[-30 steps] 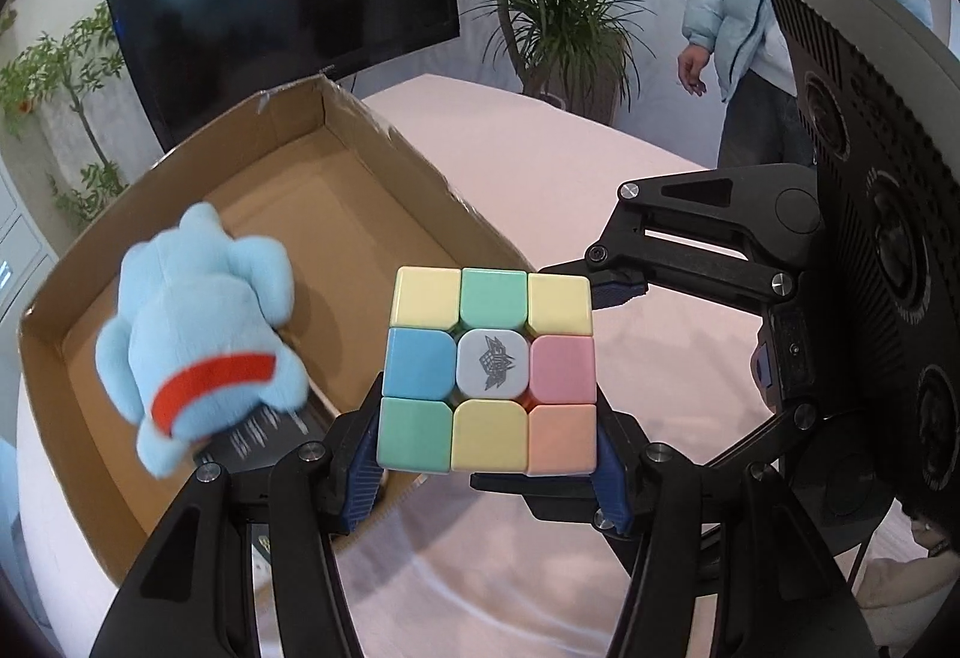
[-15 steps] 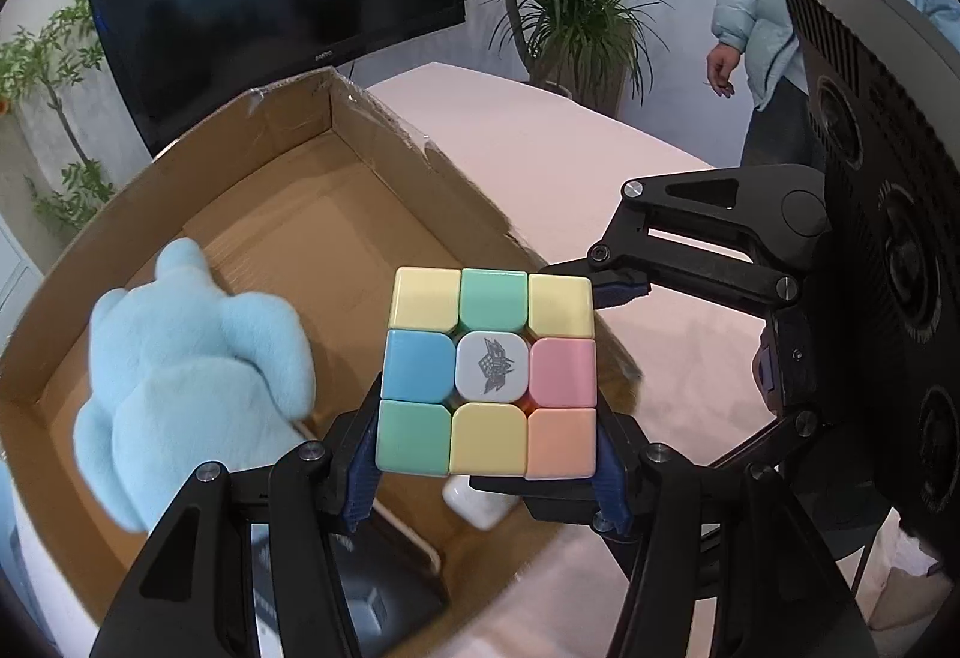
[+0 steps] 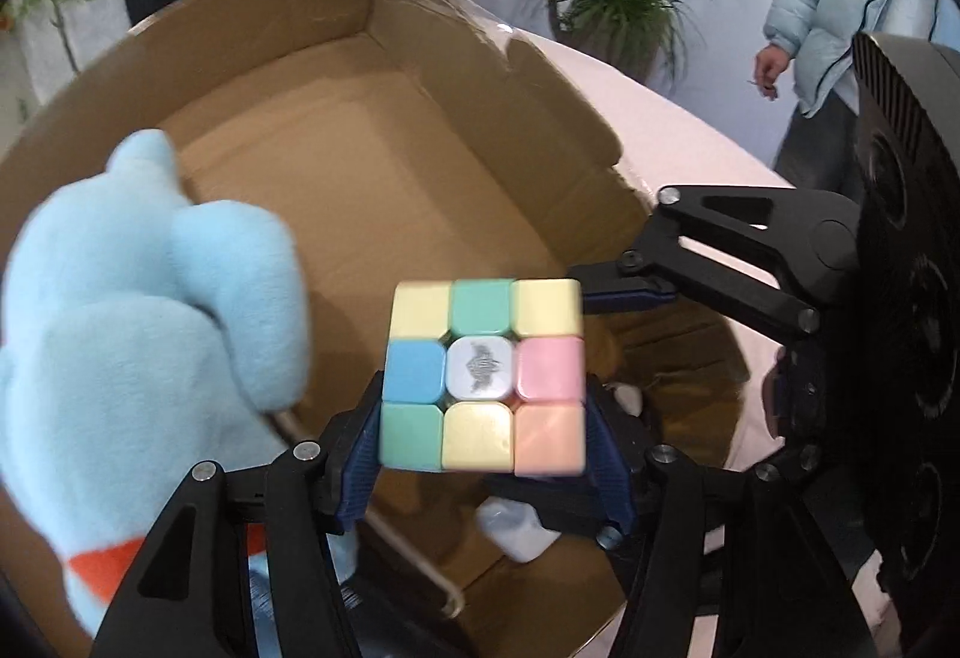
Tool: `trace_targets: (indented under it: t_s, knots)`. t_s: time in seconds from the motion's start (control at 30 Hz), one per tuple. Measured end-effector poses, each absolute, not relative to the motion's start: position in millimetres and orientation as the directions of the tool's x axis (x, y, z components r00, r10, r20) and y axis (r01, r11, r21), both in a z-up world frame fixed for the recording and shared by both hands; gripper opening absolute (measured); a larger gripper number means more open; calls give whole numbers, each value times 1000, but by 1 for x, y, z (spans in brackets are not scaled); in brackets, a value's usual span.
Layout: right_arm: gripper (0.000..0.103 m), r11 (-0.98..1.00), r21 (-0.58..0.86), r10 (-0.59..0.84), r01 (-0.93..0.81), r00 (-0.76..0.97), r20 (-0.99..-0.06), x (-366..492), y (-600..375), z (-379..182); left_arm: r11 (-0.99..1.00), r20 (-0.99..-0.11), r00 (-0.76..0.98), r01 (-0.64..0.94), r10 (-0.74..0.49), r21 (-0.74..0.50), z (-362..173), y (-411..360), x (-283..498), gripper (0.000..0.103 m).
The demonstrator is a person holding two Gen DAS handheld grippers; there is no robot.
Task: Organize objects
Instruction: 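Open both grippers to drop the Rubik's cube into the box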
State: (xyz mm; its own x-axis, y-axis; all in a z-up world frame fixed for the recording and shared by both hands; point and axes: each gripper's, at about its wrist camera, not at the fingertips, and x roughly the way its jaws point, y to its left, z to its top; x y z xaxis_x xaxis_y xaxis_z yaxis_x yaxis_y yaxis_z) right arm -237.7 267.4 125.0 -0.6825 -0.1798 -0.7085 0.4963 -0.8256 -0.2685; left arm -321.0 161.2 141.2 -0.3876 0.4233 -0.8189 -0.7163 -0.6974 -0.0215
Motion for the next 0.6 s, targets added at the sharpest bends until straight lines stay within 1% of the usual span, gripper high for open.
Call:
trace_targets:
  t_s: [0.03,0.07,0.13,0.2,0.27,0.37,0.4,0.43,0.5,0.53,0.6]
  knots:
    - [64,-823,-270,-185,500,-685,-705,-234,263,126,-706,-811,-417,-708,410,7,145,158,-316,59]
    - [64,-823,-273,-184,499,-687,-703,-232,260,128,-714,-802,-442,-700,401,29,150,153,-312,61]
    - [74,-817,-297,-158,494,-687,-709,-225,249,130,-734,-788,-477,-677,389,47,160,138,-302,66]
    - [75,-809,-332,-129,485,-697,-705,-217,240,131,-752,-780,-503,-656,372,65,166,122,-292,71]
    - [77,-809,-351,-105,472,-703,-703,-205,232,135,-773,-771,-516,-633,372,51,171,102,-281,72]
    - [78,-825,-369,-55,428,-710,-702,-191,221,138,-836,-759,-557,-548,336,32,173,69,-267,75]
    - [79,-834,-379,-27,400,-716,-698,-189,218,139,-862,-754,-575,-506,319,21,171,57,-263,77]
    - [80,-850,-414,55,327,-725,-686,-185,214,137,-897,-745,-605,-442,283,17,167,44,-260,79]
    - [80,-855,-474,181,211,-735,-654,-181,210,136,-938,-733,-647,-345,211,35,160,27,-252,79]
    - [80,-875,-461,221,146,-726,-651,-180,210,135,-952,-726,-662,-305,187,34,155,18,-245,79]
    - [80,-924,-375,209,79,-715,-667,-169,211,136,-969,-725,-667,-249,172,0,144,2,-230,79]
